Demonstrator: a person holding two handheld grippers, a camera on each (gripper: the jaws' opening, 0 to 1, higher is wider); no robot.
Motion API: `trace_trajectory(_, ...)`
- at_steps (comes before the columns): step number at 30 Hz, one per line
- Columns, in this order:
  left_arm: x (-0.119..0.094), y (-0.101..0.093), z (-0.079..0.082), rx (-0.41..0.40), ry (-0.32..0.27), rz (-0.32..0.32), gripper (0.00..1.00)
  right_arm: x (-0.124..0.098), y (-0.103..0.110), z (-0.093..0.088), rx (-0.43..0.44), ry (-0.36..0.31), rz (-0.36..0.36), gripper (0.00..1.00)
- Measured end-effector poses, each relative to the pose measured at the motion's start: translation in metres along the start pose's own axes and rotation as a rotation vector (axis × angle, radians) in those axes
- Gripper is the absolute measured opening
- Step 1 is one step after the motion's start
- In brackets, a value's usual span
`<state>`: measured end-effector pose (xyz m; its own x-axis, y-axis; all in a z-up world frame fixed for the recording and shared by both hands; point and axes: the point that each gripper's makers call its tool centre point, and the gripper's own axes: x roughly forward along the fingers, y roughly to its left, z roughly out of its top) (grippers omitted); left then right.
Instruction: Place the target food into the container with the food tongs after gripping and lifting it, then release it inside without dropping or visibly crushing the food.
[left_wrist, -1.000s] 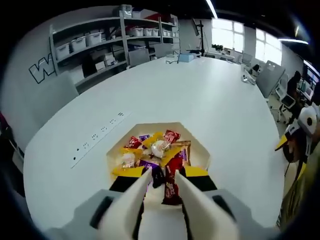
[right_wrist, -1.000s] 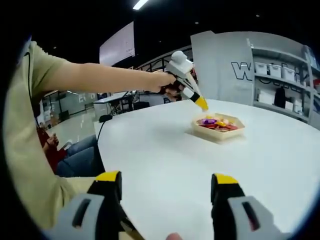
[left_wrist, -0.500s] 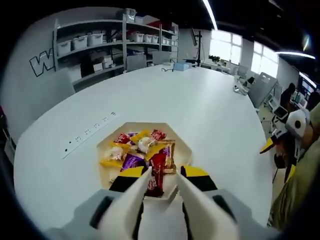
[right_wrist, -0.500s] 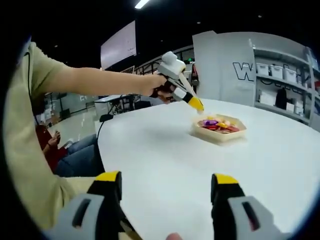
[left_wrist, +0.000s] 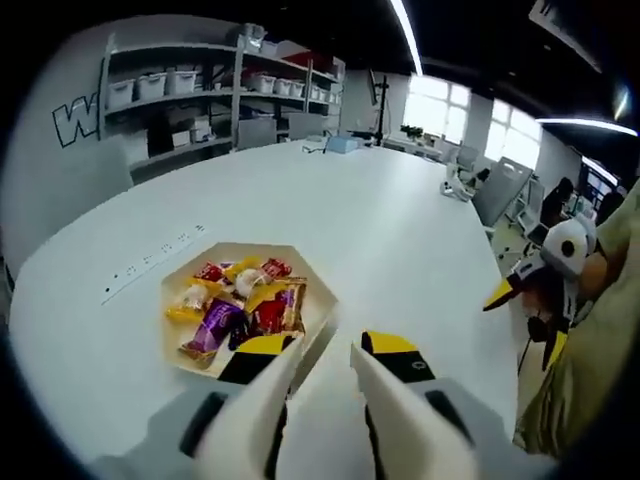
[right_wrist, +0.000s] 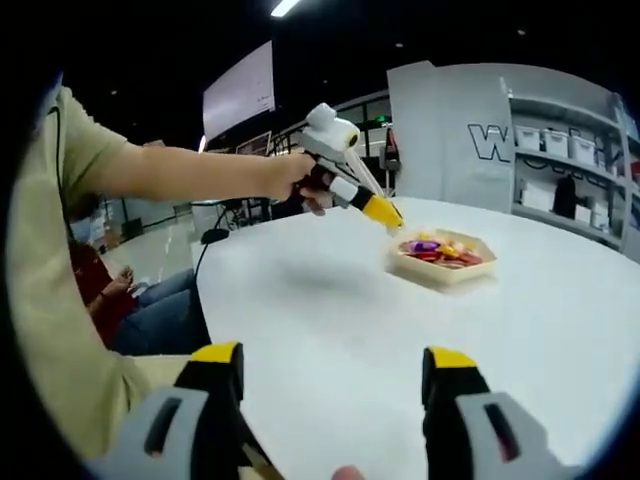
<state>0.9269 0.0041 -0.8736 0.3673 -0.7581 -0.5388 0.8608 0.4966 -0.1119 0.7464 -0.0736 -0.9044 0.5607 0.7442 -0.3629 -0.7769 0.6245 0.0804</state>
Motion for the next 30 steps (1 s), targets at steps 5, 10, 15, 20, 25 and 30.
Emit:
trace_trajectory(5,0.001,-0.014,-0.005,0.001,-0.019,-0.032,0.26,0.0,0.0,0.001,0.01,-0.007,0.002,0.71)
trace_trajectory(10,-0.002,-0.027,-0.003,-0.006,-0.068,-0.064,0.26,0.001,0.001,-0.001,0.012,-0.005,0.005,0.7)
trace_trajectory(15,-0.008,-0.042,0.004,-0.005,-0.134,-0.099,0.25,0.002,0.001,0.0,0.015,-0.009,0.008,0.71)
trace_trajectory(20,-0.013,-0.051,0.003,0.018,-0.159,-0.109,0.26,0.003,0.0,-0.002,0.015,-0.003,0.01,0.7)
trace_trajectory(25,-0.017,-0.064,0.003,0.049,-0.18,-0.107,0.25,0.003,-0.001,0.0,0.026,-0.013,0.015,0.7)
trace_trajectory(30,-0.023,-0.078,0.002,0.066,-0.192,-0.126,0.25,0.003,-0.001,0.001,0.026,-0.015,0.025,0.7)
